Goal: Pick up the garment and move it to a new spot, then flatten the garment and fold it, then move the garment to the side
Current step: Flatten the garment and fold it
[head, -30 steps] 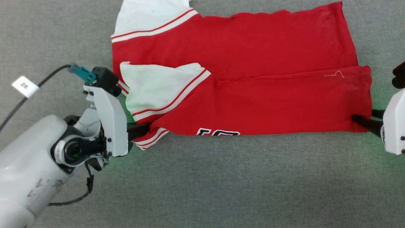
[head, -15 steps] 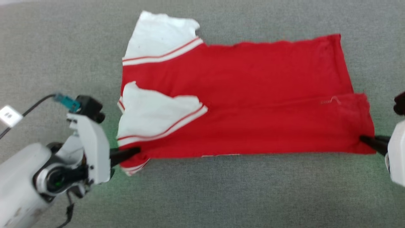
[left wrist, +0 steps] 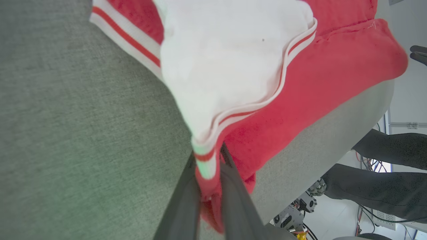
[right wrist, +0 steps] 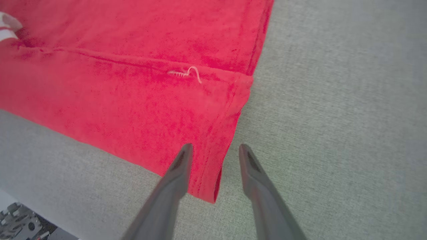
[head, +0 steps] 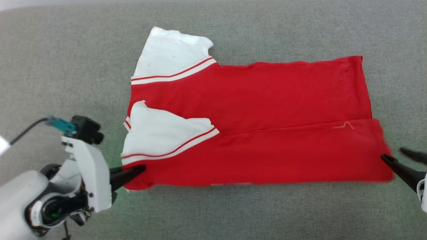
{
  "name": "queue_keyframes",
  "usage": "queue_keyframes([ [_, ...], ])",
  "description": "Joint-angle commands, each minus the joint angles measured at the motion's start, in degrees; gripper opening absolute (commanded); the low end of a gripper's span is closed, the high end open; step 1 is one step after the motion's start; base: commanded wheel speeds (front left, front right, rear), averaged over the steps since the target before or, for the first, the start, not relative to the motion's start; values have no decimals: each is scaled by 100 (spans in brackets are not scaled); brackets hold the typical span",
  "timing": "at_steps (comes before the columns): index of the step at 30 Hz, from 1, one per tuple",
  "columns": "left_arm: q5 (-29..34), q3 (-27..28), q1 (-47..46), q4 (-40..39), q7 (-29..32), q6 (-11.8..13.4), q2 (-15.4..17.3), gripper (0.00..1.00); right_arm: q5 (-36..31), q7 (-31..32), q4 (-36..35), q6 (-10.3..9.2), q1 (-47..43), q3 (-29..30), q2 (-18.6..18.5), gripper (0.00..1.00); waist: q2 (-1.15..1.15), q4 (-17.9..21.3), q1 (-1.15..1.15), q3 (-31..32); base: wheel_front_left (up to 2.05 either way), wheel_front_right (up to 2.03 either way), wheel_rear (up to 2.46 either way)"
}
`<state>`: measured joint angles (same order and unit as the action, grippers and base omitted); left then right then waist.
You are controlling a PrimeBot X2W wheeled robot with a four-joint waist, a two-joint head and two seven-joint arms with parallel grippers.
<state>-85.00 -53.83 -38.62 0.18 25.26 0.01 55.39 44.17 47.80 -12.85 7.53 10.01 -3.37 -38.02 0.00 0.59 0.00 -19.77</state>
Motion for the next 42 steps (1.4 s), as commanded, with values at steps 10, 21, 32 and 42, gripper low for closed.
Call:
queue_keyframes([
  [10,454,691,-174,-175,-1347,387,193,100,-791,-2022,-374,-8,132,641,915,100,0,75,0,-65,0,0,0],
  [21,1729,873,-1825,1922,-2320,395,-974,100,-1089,-4809,356,-9,1109,-273,1483,100,0,835,0,-724,0,0,0],
  [32,2085,307,-3679,4495,-276,167,-1593,100,-933,-5638,979,-9,1478,-558,1553,100,0,1528,0,-1199,0,0,0],
  [42,1947,-104,-4104,5267,1704,-128,-1666,99,-736,-5677,1068,-9,1554,-734,1423,100,0,1610,0,-1255,0,0,0],
])
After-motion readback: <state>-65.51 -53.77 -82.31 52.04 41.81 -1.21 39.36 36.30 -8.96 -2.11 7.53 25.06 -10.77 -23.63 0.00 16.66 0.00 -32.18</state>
